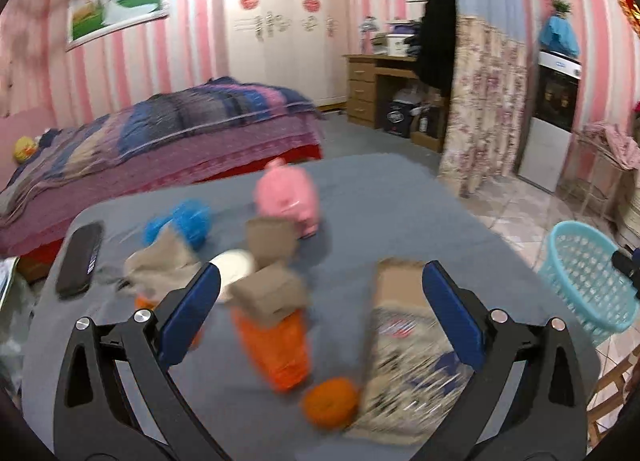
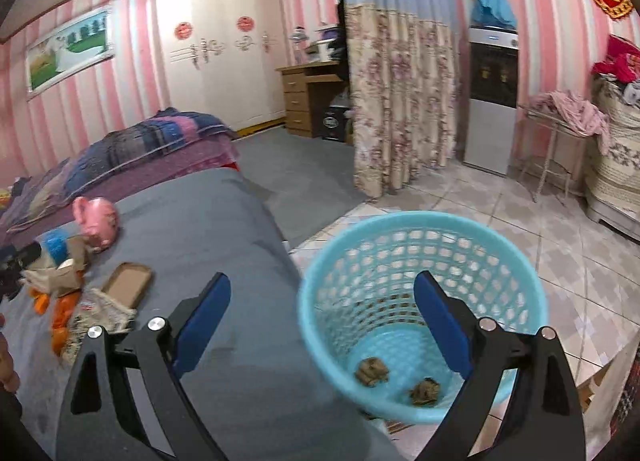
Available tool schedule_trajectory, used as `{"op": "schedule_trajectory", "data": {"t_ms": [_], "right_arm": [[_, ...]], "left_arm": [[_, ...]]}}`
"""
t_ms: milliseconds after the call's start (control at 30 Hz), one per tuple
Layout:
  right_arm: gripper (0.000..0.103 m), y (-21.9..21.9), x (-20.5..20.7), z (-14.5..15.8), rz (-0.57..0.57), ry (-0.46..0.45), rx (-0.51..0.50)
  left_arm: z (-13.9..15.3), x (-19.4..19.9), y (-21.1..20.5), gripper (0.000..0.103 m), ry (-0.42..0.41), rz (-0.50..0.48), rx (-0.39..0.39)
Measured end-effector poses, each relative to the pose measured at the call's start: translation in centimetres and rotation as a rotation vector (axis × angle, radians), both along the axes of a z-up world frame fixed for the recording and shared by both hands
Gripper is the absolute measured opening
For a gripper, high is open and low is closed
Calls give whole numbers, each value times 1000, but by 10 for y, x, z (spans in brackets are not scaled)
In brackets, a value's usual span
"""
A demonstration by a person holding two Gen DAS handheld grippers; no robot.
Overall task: Collect trash
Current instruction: 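Swing both tools back over the table toward the snack wrapper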
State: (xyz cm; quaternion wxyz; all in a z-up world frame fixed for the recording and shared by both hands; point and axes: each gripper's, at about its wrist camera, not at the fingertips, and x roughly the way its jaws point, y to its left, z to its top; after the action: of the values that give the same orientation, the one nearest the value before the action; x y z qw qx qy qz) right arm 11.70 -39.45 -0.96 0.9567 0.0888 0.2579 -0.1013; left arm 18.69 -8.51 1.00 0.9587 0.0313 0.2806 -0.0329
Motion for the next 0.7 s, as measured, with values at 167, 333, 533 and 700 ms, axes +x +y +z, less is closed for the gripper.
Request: {"op": "schedule_trajectory", "data": {"t_ms": [167, 333, 533, 700], "right_arm": [[97, 30, 0, 4, 56, -17, -69], [99, 52, 4, -1, 137, 11, -76], [99, 62, 13, -9, 158, 59, -39], [99, 80, 17, -17, 164, 94, -76]], "left_arm": [[-10, -13, 41, 98, 18, 66, 8], [-22, -20, 73, 98, 51, 119, -15], [-28, -30, 92, 98, 20, 151, 22], [-36, -32, 106, 97, 38, 150, 7]]}}
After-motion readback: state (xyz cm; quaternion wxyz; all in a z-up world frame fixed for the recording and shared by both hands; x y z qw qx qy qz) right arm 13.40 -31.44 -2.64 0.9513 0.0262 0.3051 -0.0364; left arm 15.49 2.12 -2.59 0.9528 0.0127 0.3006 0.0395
